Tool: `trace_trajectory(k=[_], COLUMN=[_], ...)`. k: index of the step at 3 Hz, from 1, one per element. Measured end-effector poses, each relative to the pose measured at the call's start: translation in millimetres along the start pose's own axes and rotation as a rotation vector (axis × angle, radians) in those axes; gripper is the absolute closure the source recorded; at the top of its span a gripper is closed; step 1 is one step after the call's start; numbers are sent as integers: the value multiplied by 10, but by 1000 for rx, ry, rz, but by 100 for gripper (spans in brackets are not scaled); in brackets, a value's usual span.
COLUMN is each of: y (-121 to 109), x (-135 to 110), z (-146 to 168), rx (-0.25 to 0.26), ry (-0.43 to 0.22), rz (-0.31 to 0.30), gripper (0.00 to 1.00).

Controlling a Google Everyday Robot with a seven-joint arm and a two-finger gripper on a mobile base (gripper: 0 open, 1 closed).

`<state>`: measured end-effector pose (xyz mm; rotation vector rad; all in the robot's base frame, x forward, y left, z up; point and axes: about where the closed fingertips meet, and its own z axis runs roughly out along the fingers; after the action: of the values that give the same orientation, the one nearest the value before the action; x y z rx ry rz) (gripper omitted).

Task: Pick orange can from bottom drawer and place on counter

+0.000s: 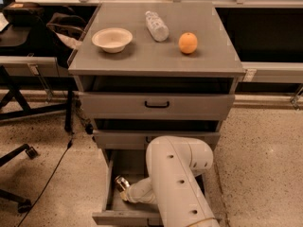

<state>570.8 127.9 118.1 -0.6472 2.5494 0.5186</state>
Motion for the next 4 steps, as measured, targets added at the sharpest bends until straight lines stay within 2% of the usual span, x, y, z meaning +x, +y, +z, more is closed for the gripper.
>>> trace_trajectory(k=[1, 2, 3, 4], y=[0, 15, 74, -4], x=[0, -17, -90, -360], z=[0, 0, -2, -282], rx=[0, -9, -47, -33], ry=[0, 2, 9, -25], rz=[0, -3, -18, -66], gripper=[91, 100, 100, 100])
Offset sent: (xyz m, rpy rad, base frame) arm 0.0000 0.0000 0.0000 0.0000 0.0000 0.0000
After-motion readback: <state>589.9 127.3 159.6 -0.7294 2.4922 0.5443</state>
